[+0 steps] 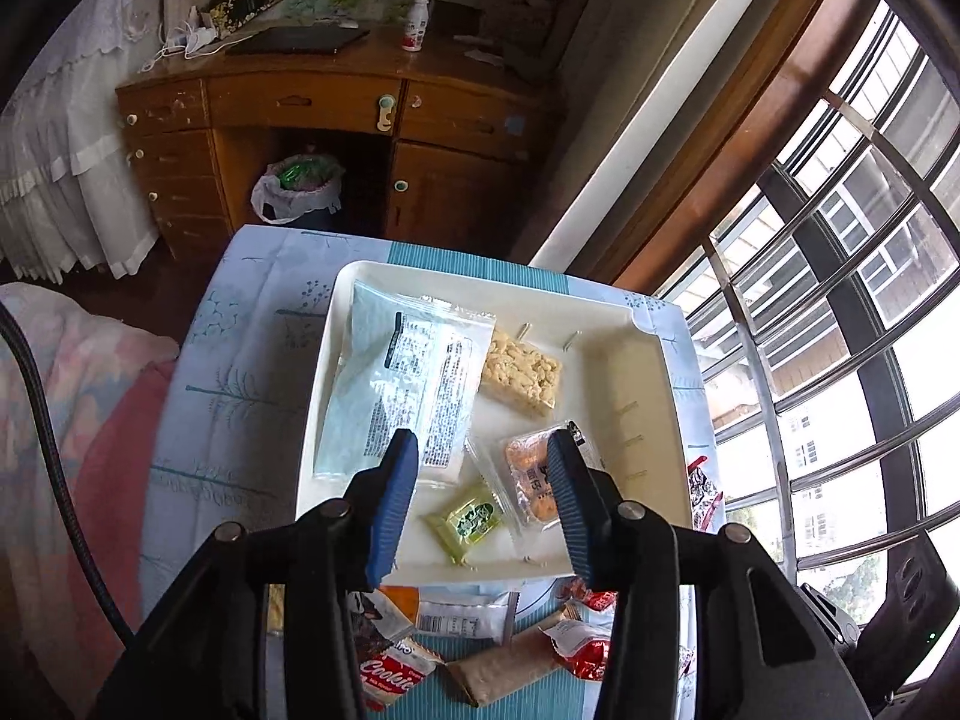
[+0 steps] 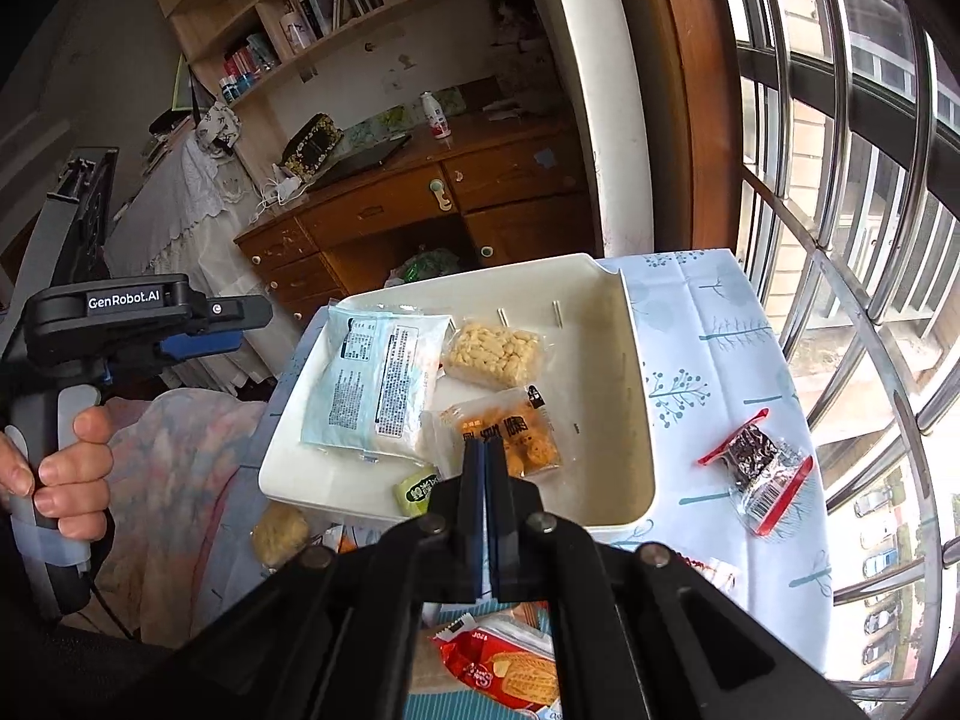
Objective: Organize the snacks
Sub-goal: 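Open the left tool to drop the blue bag into the tray, then move the left tool to the clear bag of yellow cake while the right tool holds the biscuit packet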
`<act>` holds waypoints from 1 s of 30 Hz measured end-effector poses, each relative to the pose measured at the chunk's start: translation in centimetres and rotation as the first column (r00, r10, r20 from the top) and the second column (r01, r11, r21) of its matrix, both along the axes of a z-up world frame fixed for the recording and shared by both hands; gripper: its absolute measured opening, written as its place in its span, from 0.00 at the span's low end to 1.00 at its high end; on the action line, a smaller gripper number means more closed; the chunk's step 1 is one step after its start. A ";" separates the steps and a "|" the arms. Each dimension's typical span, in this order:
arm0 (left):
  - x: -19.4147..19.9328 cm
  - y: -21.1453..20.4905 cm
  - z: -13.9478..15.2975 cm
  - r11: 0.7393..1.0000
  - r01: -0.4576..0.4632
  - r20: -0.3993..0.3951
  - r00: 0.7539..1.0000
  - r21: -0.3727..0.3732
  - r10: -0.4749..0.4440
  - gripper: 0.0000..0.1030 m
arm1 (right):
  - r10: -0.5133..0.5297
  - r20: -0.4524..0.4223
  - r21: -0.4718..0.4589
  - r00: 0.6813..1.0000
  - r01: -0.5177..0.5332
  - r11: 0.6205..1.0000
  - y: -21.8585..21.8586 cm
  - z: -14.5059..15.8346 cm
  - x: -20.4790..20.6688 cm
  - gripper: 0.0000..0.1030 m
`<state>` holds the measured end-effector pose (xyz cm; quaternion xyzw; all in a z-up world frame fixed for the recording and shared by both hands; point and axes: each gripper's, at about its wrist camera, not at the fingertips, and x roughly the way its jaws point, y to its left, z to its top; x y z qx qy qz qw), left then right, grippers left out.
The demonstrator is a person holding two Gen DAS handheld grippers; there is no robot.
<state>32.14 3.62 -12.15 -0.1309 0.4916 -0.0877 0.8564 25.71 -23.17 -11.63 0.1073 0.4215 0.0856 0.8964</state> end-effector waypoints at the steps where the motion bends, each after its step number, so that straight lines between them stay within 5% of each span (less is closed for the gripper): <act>1: -0.6 0.1 0.1 1.000 -0.007 -0.002 1.000 -0.001 0.007 0.44 | 0.004 0.002 0.002 1.000 -0.004 1.000 -0.1 0.1 -0.2 0.00; 16: -9.9 2.4 0.4 0.987 -0.160 -0.023 0.987 0.024 0.161 0.46 | 0.070 -0.074 0.043 0.995 -0.067 0.997 -2.2 -0.2 -4.2 0.01; 30: -16.1 3.7 -0.4 0.960 -0.247 -0.021 0.968 0.131 0.252 0.59 | 0.080 -0.173 0.146 0.982 -0.055 0.988 -4.3 -2.0 -6.7 0.01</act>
